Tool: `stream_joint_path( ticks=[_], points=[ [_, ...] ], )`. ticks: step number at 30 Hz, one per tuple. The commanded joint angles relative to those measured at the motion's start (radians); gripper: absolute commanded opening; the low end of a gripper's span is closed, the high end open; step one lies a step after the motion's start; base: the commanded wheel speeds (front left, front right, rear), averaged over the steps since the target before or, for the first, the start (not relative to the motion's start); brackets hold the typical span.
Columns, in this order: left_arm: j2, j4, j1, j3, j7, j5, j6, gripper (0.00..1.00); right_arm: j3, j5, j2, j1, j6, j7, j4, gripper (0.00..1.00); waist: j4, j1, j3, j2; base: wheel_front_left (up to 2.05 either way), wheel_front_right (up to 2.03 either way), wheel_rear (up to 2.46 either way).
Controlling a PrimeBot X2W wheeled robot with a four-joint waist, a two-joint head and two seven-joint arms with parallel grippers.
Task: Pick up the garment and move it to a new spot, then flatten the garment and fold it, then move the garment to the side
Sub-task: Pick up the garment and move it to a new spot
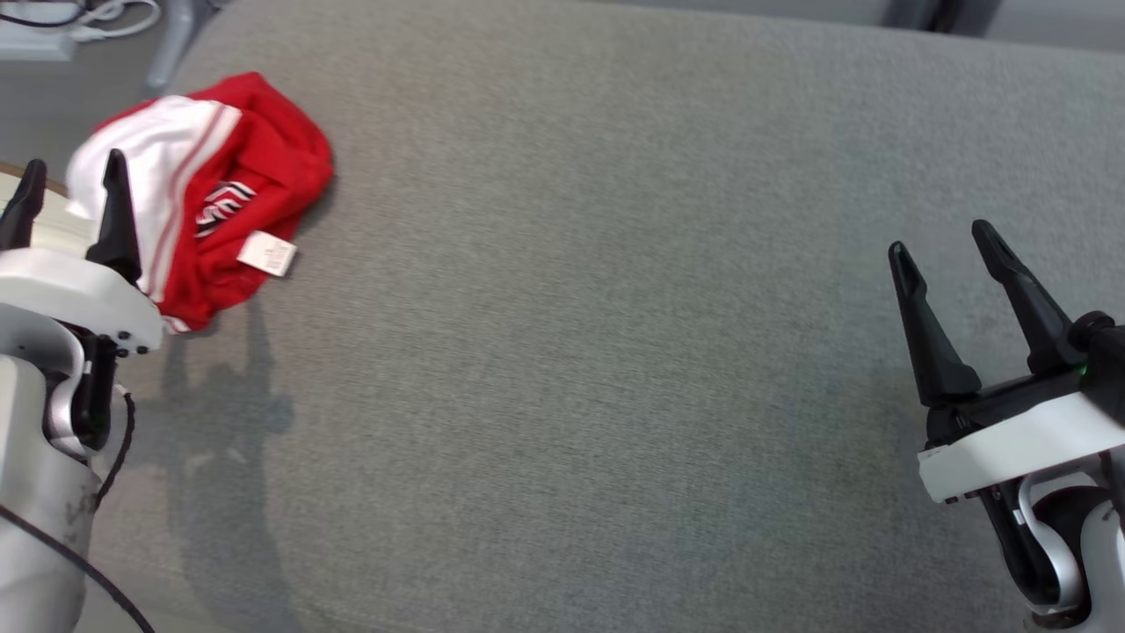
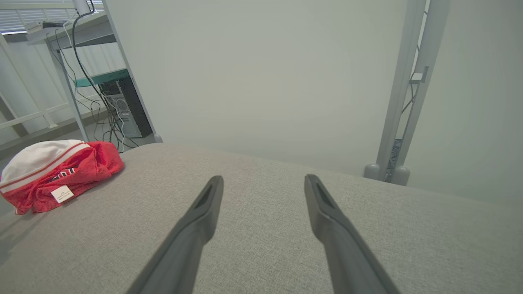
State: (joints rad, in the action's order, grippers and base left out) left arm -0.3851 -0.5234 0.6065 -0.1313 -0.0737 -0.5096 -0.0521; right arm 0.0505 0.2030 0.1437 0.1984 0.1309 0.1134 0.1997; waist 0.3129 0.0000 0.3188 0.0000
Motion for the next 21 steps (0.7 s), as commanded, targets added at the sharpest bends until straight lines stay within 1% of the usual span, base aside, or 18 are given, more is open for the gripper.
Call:
stream_joint_path(
  ticks=[1,4,8,13,14,15,16,21],
  points=[
    [-0.003,-0.029,0.024,0.003,0.001,-0.010,0.006,1.00,-0.002,0.004,0.007,0.011,0.000,-0.005,-0.001,1.00,-0.054,0.0000,0.059,0.0000,0.00,0.00,0.00],
    [-0.008,-0.179,0.089,0.010,0.020,-0.027,0.026,1.00,-0.004,0.005,0.011,0.025,0.000,-0.011,-0.003,1.00,-0.078,0.0000,0.092,0.0000,0.00,0.00,0.00],
    [-0.027,-0.353,0.152,0.024,0.037,-0.044,0.032,1.00,0.001,0.004,0.015,0.040,0.000,-0.015,0.000,1.00,-0.099,0.0000,0.126,0.0000,0.00,0.00,0.00],
    [-0.033,-0.492,0.212,0.027,0.029,-0.057,0.055,1.00,-0.001,0.004,0.021,0.051,0.000,-0.019,0.000,1.00,-0.105,0.0000,0.149,0.0000,0.00,0.00,0.00],
    [-0.032,-0.508,0.222,0.026,0.020,-0.058,0.060,0.91,-0.001,0.004,0.021,0.052,0.000,-0.020,0.000,1.00,-0.104,0.0000,0.151,0.0000,0.00,0.00,0.00],
    [-0.035,-0.518,0.237,0.026,-0.003,-0.054,0.062,0.41,-0.003,0.003,0.021,0.052,0.000,-0.020,-0.002,1.00,-0.102,0.0000,0.152,0.0000,0.00,0.00,0.00],
    [-0.037,-0.529,0.248,0.029,-0.026,-0.053,0.060,0.00,-0.004,0.003,0.021,0.052,0.000,-0.021,-0.004,1.00,-0.100,0.0000,0.150,0.0000,0.00,0.00,0.00],
    [-0.043,-0.549,0.298,0.000,-0.117,-0.017,0.071,0.00,-0.006,0.010,0.020,0.048,0.000,-0.021,-0.014,1.00,-0.089,0.0000,0.120,0.0000,0.00,0.00,0.00]
  ],
)
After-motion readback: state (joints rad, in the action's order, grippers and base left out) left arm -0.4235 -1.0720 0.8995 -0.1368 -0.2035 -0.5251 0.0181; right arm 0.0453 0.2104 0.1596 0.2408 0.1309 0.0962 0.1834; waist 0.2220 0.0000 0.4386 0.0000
